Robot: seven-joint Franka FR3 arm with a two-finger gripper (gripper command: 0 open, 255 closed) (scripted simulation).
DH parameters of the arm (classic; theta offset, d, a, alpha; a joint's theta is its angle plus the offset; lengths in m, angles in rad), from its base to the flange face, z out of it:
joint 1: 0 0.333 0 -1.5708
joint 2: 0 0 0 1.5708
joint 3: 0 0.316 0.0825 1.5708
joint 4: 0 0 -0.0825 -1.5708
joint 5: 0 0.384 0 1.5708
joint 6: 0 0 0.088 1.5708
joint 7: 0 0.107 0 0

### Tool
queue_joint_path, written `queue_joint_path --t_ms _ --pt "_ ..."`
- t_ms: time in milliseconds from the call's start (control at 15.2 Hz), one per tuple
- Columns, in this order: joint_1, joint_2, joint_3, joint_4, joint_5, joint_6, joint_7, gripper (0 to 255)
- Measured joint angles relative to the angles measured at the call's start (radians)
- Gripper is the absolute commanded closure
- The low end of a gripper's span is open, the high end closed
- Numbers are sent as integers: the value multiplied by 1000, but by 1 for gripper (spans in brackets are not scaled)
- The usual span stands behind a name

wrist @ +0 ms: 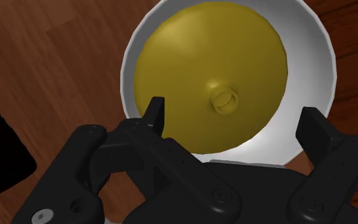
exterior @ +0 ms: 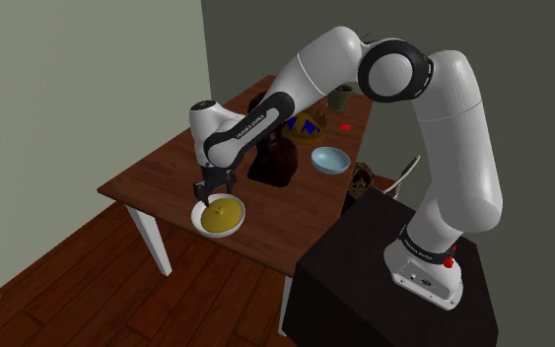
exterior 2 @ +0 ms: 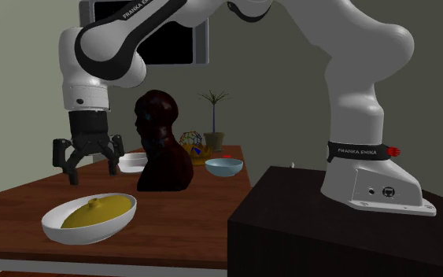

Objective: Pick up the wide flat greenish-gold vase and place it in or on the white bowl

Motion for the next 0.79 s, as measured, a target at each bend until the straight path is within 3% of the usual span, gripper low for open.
queue_joint_path --t_ms 396,792 --pt "-10 -60 13 26 18 -84 -12 0" --pt "-12 -74 15 21 21 -94 -13 0"
